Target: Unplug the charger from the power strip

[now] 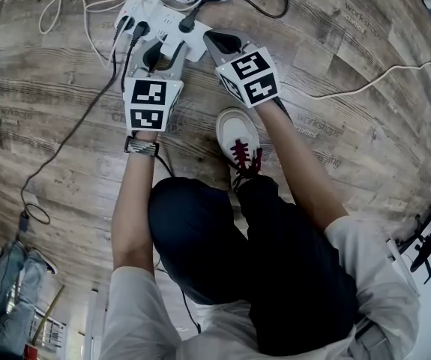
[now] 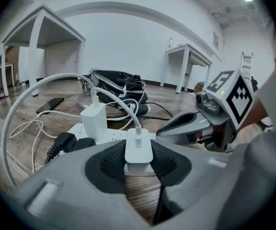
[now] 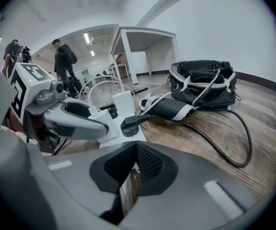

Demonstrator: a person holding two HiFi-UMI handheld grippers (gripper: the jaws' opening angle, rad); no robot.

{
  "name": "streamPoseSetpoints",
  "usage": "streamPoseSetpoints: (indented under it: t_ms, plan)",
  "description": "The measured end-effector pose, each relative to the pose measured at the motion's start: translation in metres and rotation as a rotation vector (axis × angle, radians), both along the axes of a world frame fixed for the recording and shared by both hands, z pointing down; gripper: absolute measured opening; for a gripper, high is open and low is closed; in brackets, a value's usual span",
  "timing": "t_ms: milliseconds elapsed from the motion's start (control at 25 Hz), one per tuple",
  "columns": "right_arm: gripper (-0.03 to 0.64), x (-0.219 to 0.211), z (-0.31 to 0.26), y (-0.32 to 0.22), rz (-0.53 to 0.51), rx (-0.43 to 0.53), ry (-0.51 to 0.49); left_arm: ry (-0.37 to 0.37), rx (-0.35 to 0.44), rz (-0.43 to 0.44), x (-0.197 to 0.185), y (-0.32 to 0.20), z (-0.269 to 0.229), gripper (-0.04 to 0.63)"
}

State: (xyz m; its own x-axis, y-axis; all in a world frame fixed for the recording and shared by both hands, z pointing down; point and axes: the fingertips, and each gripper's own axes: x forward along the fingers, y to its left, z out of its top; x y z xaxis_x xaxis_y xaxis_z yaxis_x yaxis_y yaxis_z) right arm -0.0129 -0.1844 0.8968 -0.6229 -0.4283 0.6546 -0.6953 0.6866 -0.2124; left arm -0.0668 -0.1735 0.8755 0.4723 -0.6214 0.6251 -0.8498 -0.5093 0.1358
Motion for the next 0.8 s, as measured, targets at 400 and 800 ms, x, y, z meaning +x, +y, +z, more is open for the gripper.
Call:
streamPoseSetpoints:
  t_ms: [400,800]
  plan:
    - [0.002,-0.0001,-0.0004,0.0007,-0.002,0.006,-0.004,-0.115,0.037,0.068,0.0049,0.0016,-0.0016,0.140]
    - [0.002,-0.0005,0.0000,0.0013,-0.014,0.005,-0.006,-0.081,0.031,0.035,0.0020,0.0016,-0.0033,0.139]
